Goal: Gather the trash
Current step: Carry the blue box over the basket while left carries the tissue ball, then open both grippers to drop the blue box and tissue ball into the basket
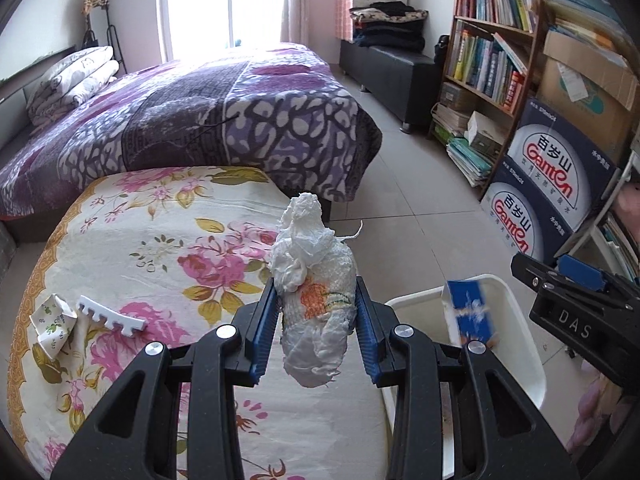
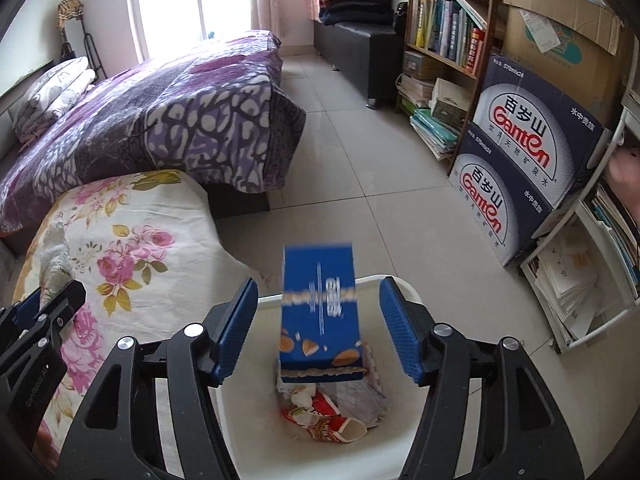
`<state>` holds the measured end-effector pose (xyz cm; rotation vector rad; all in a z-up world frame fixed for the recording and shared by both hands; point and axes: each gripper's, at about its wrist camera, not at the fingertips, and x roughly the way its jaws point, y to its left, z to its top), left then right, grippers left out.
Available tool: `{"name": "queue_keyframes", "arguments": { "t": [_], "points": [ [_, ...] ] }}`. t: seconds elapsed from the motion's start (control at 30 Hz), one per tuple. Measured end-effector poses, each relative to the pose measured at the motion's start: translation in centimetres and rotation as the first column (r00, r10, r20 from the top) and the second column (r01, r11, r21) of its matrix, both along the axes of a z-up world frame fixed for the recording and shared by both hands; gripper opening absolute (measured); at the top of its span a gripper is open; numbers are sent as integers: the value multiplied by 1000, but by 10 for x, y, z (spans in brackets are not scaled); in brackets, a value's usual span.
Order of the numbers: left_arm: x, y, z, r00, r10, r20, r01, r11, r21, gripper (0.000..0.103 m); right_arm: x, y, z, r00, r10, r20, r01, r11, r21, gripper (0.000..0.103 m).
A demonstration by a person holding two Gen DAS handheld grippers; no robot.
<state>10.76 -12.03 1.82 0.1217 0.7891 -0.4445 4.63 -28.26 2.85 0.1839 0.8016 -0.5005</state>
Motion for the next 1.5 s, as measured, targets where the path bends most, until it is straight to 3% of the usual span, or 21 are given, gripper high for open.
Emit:
{"name": "queue_keyframes", "arguments": {
  "t": [0.27, 0.53, 0.63, 0.8, 1.03, 1.1, 1.3, 1.5],
  "points": [
    [-15, -38, -12, 994, -104, -31, 105, 994, 10, 37, -19, -39, 4, 996, -88, 31, 87, 996, 30, 77],
    [-32, -68, -24, 971, -224, -82, 225, 974, -2, 38, -33, -64, 9, 986, -159, 54, 156, 986, 67, 81],
    [-33, -75, -30, 958, -258, -121, 257, 966, -24, 50, -37, -71, 9, 982, -179, 61, 175, 982, 76, 84],
    [-38, -78, -32, 956, -273, -109, 274, 962, -10, 64, -38, -78, 9, 976, -204, 71, 197, 976, 98, 87],
    [-24, -58, -33, 971, -211, -113, 214, 977, 15, 65, -26, -62, 6, 983, -171, 62, 164, 981, 102, 90],
    [-18, -47, -34, 977, -183, -108, 187, 982, 31, 70, -21, -52, 4, 988, -147, 54, 140, 984, 107, 91],
    [9, 1, -36, 993, -55, -107, 65, 994, 93, 73, 1, -21, -5, 997, -72, 20, 69, 992, 108, 95],
    [45, 63, -48, 986, 119, -116, -91, 971, 221, 79, 23, 17, -18, 1000, 16, -25, -13, 995, 101, 96]
  ]
}}
